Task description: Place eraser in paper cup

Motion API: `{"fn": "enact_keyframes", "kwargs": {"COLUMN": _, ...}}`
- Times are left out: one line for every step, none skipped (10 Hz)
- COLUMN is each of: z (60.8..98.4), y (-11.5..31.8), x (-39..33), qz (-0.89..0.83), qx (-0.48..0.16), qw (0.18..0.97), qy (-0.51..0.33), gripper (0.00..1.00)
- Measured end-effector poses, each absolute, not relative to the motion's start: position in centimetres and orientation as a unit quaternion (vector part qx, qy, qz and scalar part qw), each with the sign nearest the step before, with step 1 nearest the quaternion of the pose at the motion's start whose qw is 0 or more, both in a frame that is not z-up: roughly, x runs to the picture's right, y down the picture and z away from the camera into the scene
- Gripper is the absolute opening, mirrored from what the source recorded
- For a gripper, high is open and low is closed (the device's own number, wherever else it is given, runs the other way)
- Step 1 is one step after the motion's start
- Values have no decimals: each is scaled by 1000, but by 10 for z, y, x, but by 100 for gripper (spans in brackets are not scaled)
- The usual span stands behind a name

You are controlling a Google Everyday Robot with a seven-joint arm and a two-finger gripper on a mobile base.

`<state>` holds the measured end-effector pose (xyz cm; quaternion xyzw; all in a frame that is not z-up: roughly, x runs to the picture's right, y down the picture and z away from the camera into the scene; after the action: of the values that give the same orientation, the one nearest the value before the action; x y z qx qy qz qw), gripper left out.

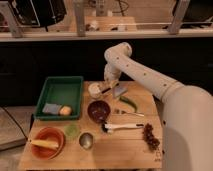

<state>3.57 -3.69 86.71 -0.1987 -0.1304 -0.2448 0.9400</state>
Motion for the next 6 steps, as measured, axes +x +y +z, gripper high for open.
{"fn": "enact_keyframes", "kwargs": {"z": 862, "y": -38, "x": 33, "qz": -250, "qx": -196, "qw": 939, "qy": -133, "gripper": 0}}
{"fn": "enact_keyframes", "kwargs": {"z": 860, "y": -39, "x": 32, "qz": -257, "qx": -194, "qw": 938, "qy": -133, "gripper": 0}}
{"fn": "enact_keyframes", "kwargs": {"z": 855, "y": -39, "x": 28, "qz": -272, "qx": -191, "qw": 932, "qy": -141, "gripper": 0}}
{"fn": "enact_keyframes", "kwargs": {"z": 850, "y": -40, "x": 21, "qz": -292, "qx": -189, "qw": 926, "qy": -148, "gripper": 0}}
{"fn": "enact_keyframes", "kwargs": {"z": 847, "y": -39, "x": 13, "qz": -309, "qx": -188, "qw": 919, "qy": -155, "gripper": 0}}
{"fn": "enact_keyframes", "kwargs": {"z": 843, "y": -40, "x": 4, "qz": -340, "qx": -187, "qw": 907, "qy": -164, "gripper": 0}}
